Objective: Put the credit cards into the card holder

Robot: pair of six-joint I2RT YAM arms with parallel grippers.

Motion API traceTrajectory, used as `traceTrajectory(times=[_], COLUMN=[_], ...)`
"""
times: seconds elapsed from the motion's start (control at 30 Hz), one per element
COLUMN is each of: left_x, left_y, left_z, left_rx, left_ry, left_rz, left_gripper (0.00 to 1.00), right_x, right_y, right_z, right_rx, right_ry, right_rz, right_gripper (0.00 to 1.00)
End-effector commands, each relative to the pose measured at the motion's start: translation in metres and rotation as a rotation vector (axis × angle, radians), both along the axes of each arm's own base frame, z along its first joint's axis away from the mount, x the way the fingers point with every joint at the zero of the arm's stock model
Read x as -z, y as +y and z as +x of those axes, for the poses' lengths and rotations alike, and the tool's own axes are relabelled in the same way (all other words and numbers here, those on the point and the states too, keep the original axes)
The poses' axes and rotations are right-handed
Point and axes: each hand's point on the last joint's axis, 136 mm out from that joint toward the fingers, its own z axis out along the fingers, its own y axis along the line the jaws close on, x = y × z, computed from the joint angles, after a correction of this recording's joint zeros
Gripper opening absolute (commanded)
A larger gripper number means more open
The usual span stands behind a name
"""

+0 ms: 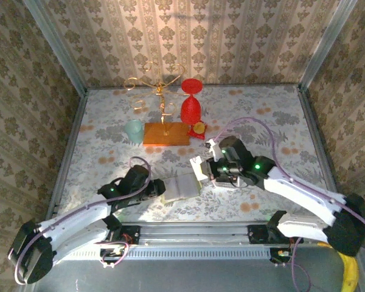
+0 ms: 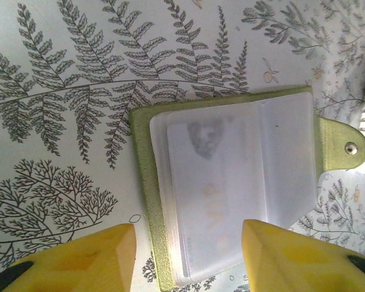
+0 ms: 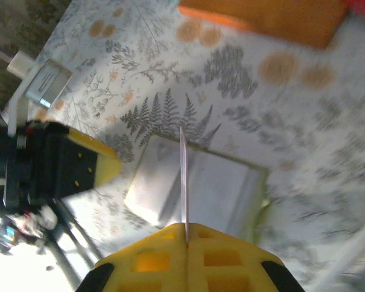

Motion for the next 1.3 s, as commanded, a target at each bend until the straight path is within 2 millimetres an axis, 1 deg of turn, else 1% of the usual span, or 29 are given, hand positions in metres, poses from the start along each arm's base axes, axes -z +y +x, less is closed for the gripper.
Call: traceTrajectory(times=[0.0,0.1,0.2,0.23,0.27,0.33,0.43,0.57,0.63,0.77,0.9,1.1,1.27], left_x=[-0.012,-0.008,-0.003,-0.002,0.000,0.005,0.009,0.013,0.016,0.020,0.023,0.028,0.032], left_y=[-0.013,-0.017,-0.017,-0.017,-0.017,-0.015,-0.014,-0.011,-0.009,-0.007,-0.006,-0.007,-0.008], left_z=[0.007,0.008,0.009,0.009,0.009,0.008,0.006,0.004,0.002,0.000,-0.001,-0.001,-0.002], left_rx=[0.017,0.023,0.019,0.018,0.017,0.013,0.012,0.007,0.004,0.005,0.004,0.009,0.009], left_ry=[-0.008,0.001,0.009,0.011,0.017,0.027,0.038,0.044,0.050,0.058,0.063,0.076,0.088], left_rz=[-0.022,-0.012,0.003,0.008,0.016,0.031,0.044,0.058,0.066,0.077,0.086,0.096,0.099], left_gripper=[0.52,0.54,0.55,0.55,0.55,0.54,0.52,0.49,0.45,0.42,0.42,0.38,0.35], right_x=[0.013,0.027,0.042,0.044,0.056,0.067,0.077,0.091,0.097,0.104,0.108,0.103,0.100], right_y=[0.024,0.037,0.044,0.046,0.049,0.056,0.064,0.064,0.063,0.062,0.060,0.069,0.075], right_z=[0.000,-0.001,-0.005,-0.006,-0.007,-0.011,-0.013,-0.009,-0.008,-0.005,0.001,0.004,0.002], right_rx=[0.139,0.148,0.146,0.149,0.147,0.136,0.127,0.139,0.144,0.153,0.167,0.164,0.160], right_ry=[0.260,0.326,0.346,0.350,0.369,0.383,0.387,0.385,0.376,0.367,0.344,0.352,0.379], right_rz=[0.172,0.209,0.185,0.187,0.172,0.162,0.144,0.107,0.092,0.072,0.049,0.103,0.155], right_gripper=[0.00,0.00,0.00,0.00,0.00,0.00,0.00,0.00,0.00,0.00,0.00,0.00,0.00])
